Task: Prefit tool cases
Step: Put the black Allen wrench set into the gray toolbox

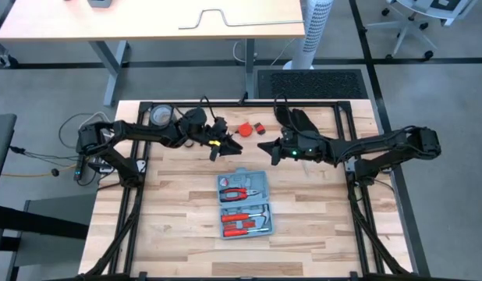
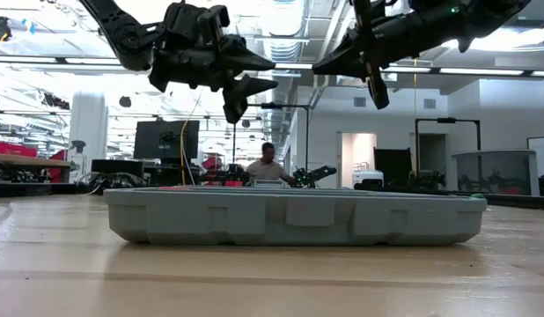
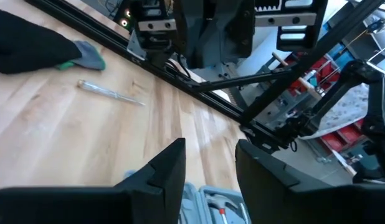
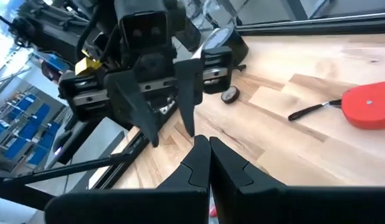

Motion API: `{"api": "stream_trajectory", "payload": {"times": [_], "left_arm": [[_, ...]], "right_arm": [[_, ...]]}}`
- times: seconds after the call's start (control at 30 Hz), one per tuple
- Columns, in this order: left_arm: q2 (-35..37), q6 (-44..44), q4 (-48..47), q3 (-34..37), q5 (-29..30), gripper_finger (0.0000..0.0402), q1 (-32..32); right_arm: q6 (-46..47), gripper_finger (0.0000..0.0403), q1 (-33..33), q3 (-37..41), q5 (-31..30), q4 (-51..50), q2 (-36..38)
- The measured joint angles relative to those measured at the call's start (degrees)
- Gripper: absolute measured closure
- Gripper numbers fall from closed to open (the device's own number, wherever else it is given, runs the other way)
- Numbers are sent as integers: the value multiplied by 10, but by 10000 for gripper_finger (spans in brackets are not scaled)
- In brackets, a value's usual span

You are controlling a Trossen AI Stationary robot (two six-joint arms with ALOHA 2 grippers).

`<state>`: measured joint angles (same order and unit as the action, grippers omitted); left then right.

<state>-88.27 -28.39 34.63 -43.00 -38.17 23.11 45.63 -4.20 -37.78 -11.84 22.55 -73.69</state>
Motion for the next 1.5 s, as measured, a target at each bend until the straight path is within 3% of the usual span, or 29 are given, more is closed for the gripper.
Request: {"api": "stream_trajectory", "payload": {"times": [0.57,0.87,1.5], "left_arm": [[0,-80,0,0,22,272,-41],[0,-71,0,0,81,272,-66],[0,-77,0,0,89,272,-68]], "right_arm": [[-52,392,15,0,54,-35,0],[-52,392,15,0,66,-46,0],[-52,392,15,0,73,-45,0]]}}
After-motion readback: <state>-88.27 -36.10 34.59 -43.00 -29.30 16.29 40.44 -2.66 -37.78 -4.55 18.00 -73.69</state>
